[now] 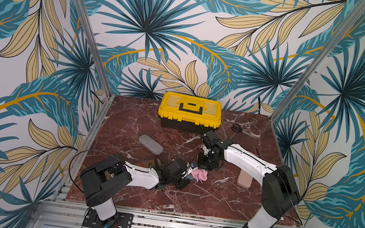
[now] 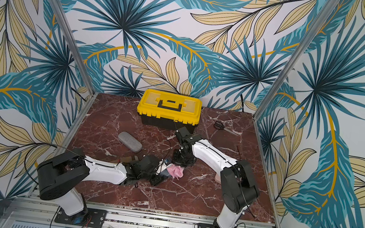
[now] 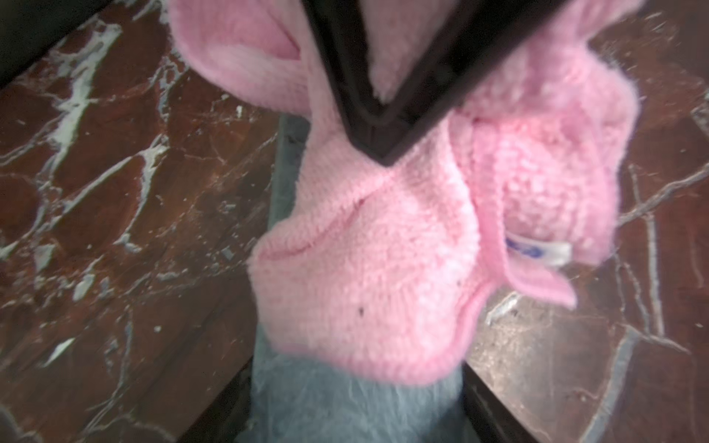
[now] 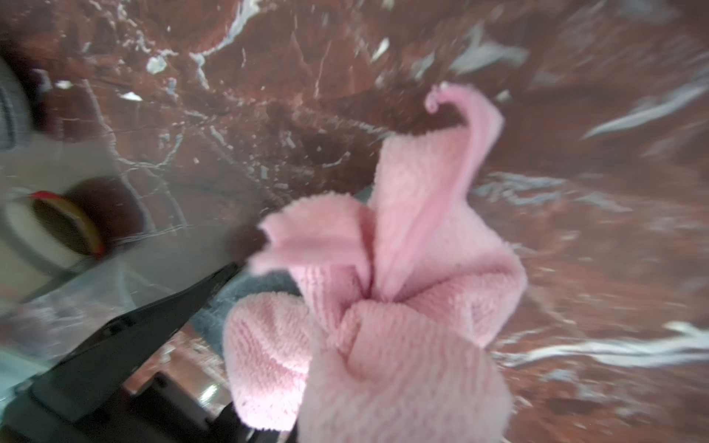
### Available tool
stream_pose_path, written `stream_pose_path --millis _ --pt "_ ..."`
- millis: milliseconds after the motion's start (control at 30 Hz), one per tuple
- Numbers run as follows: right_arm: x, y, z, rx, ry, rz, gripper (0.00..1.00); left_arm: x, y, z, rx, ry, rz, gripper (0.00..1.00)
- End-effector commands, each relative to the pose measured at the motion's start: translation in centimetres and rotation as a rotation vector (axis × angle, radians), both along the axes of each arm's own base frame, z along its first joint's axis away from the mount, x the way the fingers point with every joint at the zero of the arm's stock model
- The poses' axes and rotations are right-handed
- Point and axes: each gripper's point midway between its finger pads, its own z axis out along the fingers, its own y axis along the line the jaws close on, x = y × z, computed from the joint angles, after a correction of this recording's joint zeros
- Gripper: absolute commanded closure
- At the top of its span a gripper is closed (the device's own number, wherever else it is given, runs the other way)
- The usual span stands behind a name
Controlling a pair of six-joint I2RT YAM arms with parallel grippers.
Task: Wipe the eyeglass case
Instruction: Wipe the dirt from the eyeglass case.
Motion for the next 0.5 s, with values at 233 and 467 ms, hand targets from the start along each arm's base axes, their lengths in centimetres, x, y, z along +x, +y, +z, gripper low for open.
stream_pose_path --millis 233,467 --pt "3.9 -12.2 -1.8 -0.464 0.017 0.010 1.00 -0.4 0.4 1.0 0.024 -0.098 -0.002 0.79" --pt "2.2 -0.8 1.5 -0.066 0.001 0.092 1.00 -0.3 0.3 1.2 0.032 -0.117 0.007 0.79"
